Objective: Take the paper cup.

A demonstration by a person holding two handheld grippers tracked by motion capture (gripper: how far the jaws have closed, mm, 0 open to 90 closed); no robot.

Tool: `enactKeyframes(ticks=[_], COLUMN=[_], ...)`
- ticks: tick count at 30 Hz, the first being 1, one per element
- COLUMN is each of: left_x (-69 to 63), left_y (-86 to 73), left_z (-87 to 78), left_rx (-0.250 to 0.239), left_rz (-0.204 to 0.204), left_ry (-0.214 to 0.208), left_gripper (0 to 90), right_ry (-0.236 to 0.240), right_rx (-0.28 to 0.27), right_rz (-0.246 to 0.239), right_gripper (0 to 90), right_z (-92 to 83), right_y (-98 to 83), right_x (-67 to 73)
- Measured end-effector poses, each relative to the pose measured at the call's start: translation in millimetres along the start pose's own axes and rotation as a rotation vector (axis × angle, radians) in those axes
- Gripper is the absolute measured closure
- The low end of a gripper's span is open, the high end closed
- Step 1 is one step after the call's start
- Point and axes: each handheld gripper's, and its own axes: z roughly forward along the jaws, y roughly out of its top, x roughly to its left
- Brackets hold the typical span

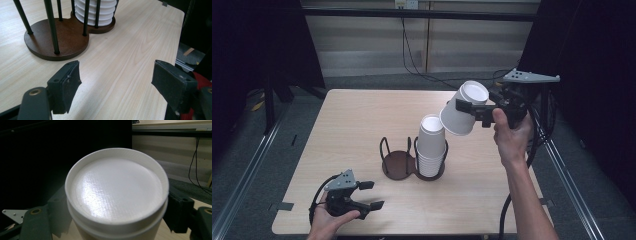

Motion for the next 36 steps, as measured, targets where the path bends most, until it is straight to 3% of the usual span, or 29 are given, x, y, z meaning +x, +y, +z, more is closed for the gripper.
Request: enactKeyframes(ticks=[9,15,20,29,31,36], left_x=[-3.3,-6.8,-6.9,-13.7,-14.1,-16.0], left_y=[2.9,14.9,21.7,42.6,43.9,48.8], left_z=[1.0,-1.6,4.5,18.8,21.4,29.1], left_rx=[-0.026,-0.067,-0.099,-0.105,-0.103,-0.09], left_rz=[0.004,0.032,0.012,0.052,0.056,0.059], left_ry=[0.008,0.009,0.004,-0.046,-0.044,-0.082], left_gripper=[22.3,22.4,22.7,21.3,20.3,18.7], right_ry=[-0.006,-0.028,-0.037,-0.017,-0.018,0.001], right_rx=[0.036,0.062,0.09,0.117,0.118,0.133], right_rz=[0.004,0.02,0.02,0.036,0.041,0.044], right_gripper=[23.3,23.3,23.3,23.4,23.4,23.4], right_z=[-8.0,-10.1,-13.9,-14.0,-13.8,-12.4], right_y=[-8.7,-17.3,-26.7,-47.5,-54.3,-66.0], right_x=[-3.8,-9.5,-9.5,-8.3,-7.5,-4.6])
